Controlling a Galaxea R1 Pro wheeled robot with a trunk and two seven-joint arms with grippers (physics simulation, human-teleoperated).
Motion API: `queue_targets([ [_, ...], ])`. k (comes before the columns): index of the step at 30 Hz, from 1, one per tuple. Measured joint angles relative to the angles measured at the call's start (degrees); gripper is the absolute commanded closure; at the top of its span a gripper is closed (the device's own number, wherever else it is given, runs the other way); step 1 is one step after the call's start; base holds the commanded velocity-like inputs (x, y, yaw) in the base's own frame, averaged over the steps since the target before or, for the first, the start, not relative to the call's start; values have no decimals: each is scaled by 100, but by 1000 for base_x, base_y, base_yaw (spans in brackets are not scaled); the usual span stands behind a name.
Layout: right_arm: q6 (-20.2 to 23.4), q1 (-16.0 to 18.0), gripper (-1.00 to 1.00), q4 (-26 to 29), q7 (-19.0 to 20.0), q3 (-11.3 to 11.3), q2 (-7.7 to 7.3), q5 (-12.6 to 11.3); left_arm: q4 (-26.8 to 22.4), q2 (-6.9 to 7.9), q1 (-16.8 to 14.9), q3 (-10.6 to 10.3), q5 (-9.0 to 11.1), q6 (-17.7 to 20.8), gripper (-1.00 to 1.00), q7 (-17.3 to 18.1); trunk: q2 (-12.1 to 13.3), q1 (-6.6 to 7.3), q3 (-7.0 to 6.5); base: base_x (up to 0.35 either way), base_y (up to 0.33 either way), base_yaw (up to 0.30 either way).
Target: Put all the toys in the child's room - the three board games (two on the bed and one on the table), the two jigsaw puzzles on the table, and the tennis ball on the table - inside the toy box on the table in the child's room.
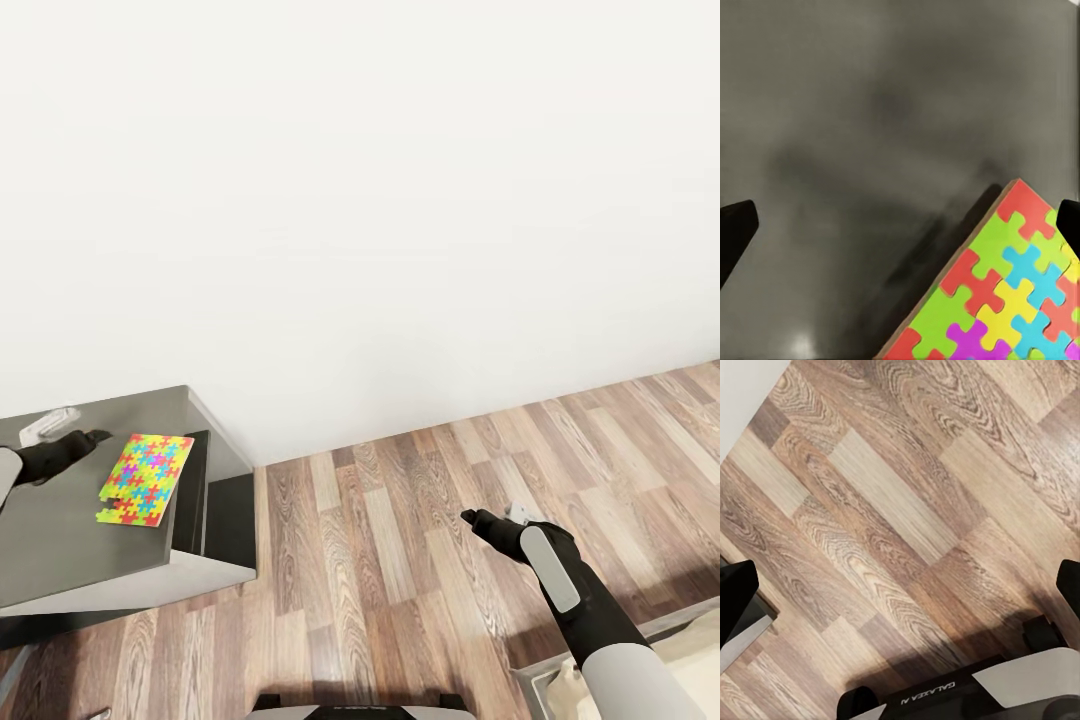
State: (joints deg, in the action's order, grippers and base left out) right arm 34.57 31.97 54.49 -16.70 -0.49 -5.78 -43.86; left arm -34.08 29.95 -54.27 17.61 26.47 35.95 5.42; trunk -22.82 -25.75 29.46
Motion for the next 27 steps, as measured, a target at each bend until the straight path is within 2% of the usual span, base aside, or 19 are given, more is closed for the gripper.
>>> queue_targets([
  [3,0,0,-100,0,0,1,0,-1,-1,154,0,42,5,224,-100,289,0,0,0,0,0,0],
  [4,0,0,-100,-1,0,-2,0,-1,-1,232,0,80,5,372,-100,485,0,0,0,0,0,0],
  [6,0,0,-100,-1,0,-4,0,-1,-2,390,3,146,3,727,-100,1035,0,0,0,0,0,0],
  [9,0,0,-100,-1,0,-5,0,-1,-7,529,14,175,-22,1084,-100,1726,0,0,0,0,0,0],
  [10,0,0,-100,-1,0,-6,0,-2,-18,597,23,179,-26,1239,-100,2081,0,0,0,0,0,0],
  [13,0,0,-100,-1,0,-6,0,-1,-47,688,63,155,-41,1418,-100,2611,0,0,0,0,0,0],
  [14,0,0,-100,-1,0,-6,0,-1,-66,733,100,126,-47,1490,-100,2918,0,0,0,0,0,0],
  [18,0,0,-100,-1,1,-6,0,-1,-87,801,155,14,-57,1568,-100,3394,0,0,0,0,0,0],
  [19,0,0,-100,-1,1,-7,0,-1,-92,823,169,-70,-62,1587,-100,3542,0,0,0,0,0,0],
  [22,0,0,-100,5,0,-7,0,-1,-114,857,184,-257,-70,1607,-100,3715,0,0,0,0,0,0],
  [27,0,0,-100,12,4,-7,0,-1,-170,875,195,-396,-74,1622,-100,3863,0,-1,0,-26,0,1],
])
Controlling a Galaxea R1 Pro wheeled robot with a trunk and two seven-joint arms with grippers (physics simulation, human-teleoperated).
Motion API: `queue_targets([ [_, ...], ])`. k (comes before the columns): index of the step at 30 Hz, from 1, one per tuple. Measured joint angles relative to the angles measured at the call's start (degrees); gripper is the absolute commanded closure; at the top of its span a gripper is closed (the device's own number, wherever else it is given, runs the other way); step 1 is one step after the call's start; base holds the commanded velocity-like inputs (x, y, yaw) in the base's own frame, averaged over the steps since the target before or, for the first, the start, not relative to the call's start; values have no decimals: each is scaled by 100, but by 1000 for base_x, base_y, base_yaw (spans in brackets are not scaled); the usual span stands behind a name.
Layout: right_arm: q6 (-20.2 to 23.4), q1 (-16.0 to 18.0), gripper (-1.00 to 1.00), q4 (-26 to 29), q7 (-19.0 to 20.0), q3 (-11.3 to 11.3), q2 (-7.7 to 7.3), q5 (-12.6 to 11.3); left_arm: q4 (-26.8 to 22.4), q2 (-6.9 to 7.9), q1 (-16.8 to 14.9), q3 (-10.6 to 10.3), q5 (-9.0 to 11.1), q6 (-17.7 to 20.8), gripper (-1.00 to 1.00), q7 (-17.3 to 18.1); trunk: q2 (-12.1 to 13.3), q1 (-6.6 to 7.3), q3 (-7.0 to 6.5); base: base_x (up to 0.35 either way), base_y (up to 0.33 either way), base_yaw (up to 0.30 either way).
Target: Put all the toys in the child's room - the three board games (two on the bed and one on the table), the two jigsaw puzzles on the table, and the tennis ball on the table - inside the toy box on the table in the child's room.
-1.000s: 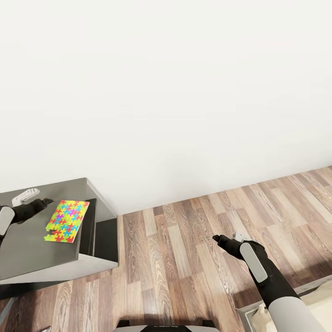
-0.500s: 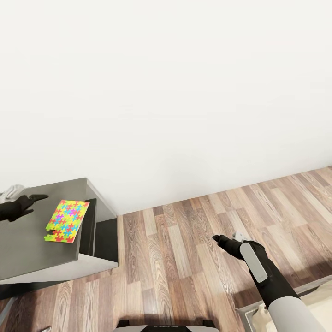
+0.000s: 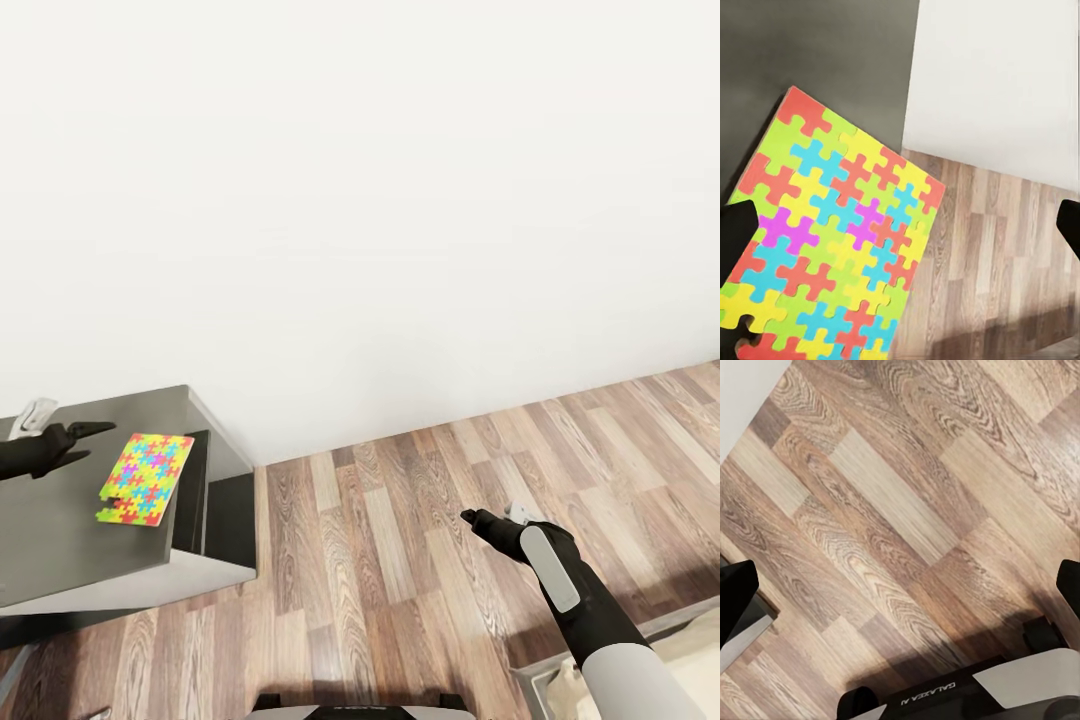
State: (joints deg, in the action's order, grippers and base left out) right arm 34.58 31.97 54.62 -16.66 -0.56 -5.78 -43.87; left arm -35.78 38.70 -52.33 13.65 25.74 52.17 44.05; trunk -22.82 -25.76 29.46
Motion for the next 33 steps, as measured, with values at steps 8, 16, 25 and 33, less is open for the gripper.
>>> queue_targets([
  [8,3,1,-100,3,1,-43,2,-1,-21,77,52,-51,3,149,-100,176,0,0,-17,-106,0,160],
  [16,2,1,-100,2,2,-259,5,0,-25,123,83,-183,3,236,-100,200,0,1,-69,-13,0,194],
  [25,-70,0,-100,-3,-1,-301,5,1,-12,165,113,-428,-2,243,-100,200,0,1,-143,-1,0,156],
  [33,-315,0,-100,-11,1,-315,4,0,-19,186,115,-452,14,247,-100,208,0,1,-212,0,0,124],
])
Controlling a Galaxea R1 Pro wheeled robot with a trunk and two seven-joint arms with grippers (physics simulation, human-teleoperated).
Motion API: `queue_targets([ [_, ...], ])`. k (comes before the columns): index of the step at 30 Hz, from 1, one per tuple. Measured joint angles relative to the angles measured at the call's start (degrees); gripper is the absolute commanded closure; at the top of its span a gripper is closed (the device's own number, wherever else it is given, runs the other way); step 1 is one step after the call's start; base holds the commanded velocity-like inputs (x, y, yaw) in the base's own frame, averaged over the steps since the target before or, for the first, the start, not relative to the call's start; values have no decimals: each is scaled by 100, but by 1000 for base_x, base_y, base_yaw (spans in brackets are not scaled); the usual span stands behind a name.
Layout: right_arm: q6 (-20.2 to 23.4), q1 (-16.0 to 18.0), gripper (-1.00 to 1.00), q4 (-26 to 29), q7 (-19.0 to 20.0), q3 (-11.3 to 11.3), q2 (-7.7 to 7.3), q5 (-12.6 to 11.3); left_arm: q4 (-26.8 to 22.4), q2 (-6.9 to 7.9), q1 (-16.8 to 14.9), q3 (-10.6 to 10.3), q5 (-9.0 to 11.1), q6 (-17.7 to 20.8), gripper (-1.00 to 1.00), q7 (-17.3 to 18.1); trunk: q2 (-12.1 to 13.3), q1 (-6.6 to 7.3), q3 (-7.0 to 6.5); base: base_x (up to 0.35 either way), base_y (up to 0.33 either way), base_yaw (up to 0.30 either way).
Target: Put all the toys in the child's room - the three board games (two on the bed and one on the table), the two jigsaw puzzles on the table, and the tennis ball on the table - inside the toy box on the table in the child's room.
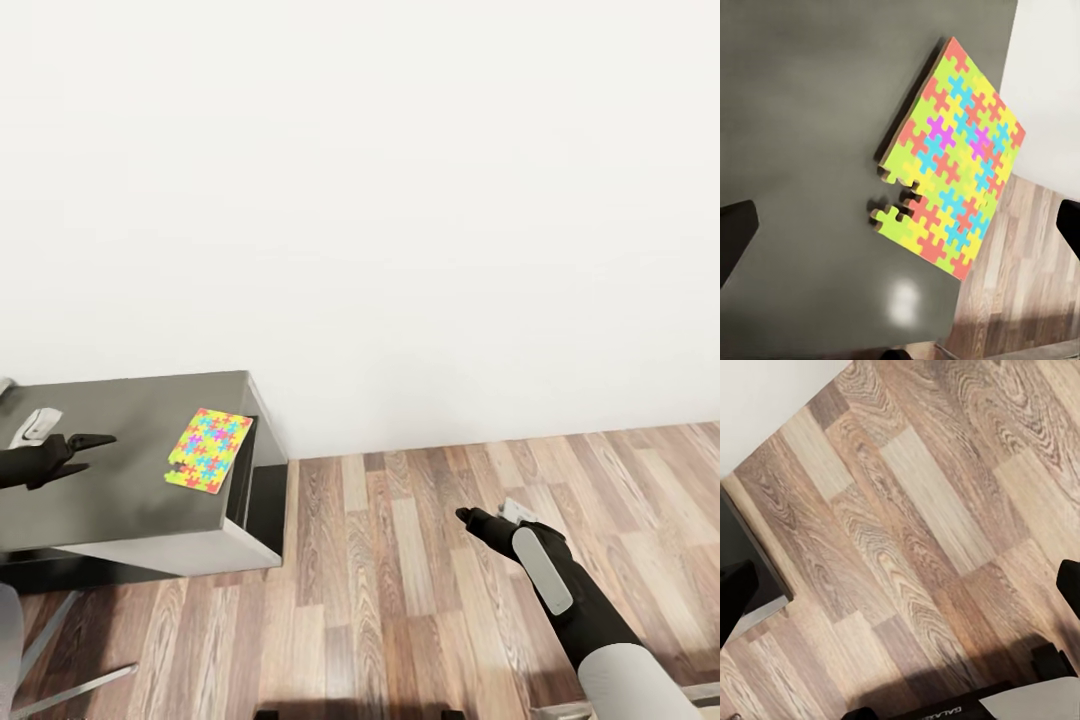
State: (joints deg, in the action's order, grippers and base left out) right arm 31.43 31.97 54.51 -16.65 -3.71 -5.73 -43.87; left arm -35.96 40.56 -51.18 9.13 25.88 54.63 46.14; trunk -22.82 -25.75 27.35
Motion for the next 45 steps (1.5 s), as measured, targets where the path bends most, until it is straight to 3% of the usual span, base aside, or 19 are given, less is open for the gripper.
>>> queue_targets([
  [15,-35,0,-100,-9,0,0,0,0,-9,2,0,-1,11,0,-100,10,0,0,-135,0,0,83],
  [28,-46,0,-100,-11,1,7,0,0,-10,2,7,-7,-3,-7,-100,539,0,0,-253,0,0,72],
  [45,-99,-1,-100,-10,1,13,0,0,-9,-4,8,-8,-8,-9,-100,610,0,0,-412,0,36,27],
])
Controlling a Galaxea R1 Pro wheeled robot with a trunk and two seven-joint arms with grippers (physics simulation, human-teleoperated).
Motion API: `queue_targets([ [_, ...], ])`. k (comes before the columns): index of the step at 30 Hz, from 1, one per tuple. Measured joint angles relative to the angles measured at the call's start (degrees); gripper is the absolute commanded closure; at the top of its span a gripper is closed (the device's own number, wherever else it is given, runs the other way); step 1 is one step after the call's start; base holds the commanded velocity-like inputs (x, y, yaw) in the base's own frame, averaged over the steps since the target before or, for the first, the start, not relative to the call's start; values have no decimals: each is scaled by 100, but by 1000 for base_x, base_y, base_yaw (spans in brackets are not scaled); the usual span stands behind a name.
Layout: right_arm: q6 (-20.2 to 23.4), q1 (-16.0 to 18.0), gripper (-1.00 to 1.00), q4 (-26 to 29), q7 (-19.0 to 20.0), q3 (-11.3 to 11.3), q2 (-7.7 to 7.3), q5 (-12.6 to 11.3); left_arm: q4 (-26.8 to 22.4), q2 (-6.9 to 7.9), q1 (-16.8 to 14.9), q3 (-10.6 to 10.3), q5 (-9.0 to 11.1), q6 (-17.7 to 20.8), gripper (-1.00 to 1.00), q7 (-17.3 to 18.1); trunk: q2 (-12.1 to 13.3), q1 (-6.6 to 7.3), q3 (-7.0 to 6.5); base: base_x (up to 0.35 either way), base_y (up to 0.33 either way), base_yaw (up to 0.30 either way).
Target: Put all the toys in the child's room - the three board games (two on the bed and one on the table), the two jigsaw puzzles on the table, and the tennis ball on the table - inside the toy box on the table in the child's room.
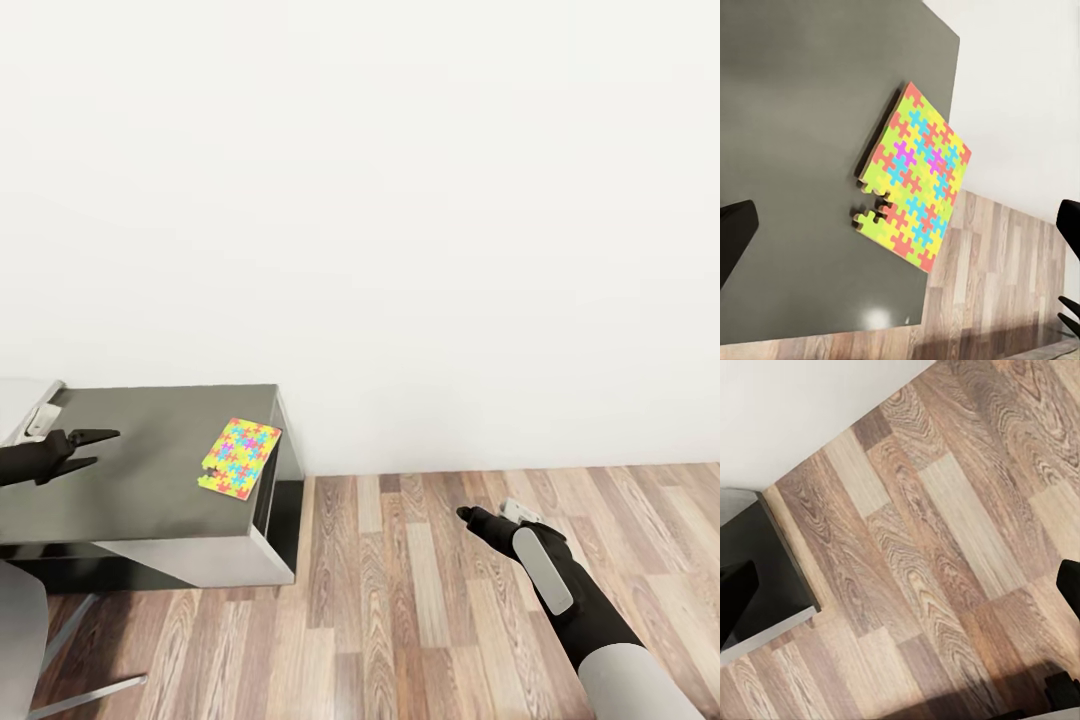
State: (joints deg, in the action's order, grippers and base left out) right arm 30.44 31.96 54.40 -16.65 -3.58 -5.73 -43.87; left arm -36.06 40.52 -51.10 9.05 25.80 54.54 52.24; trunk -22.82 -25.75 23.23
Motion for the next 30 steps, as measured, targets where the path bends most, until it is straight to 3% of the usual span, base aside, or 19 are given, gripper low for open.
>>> queue_targets([
  [30,-184,0,-100,0,9,0,-8,-1,0,-54,0,-15,0,-8,-100,2,0,0,-281,0,1,0],
])
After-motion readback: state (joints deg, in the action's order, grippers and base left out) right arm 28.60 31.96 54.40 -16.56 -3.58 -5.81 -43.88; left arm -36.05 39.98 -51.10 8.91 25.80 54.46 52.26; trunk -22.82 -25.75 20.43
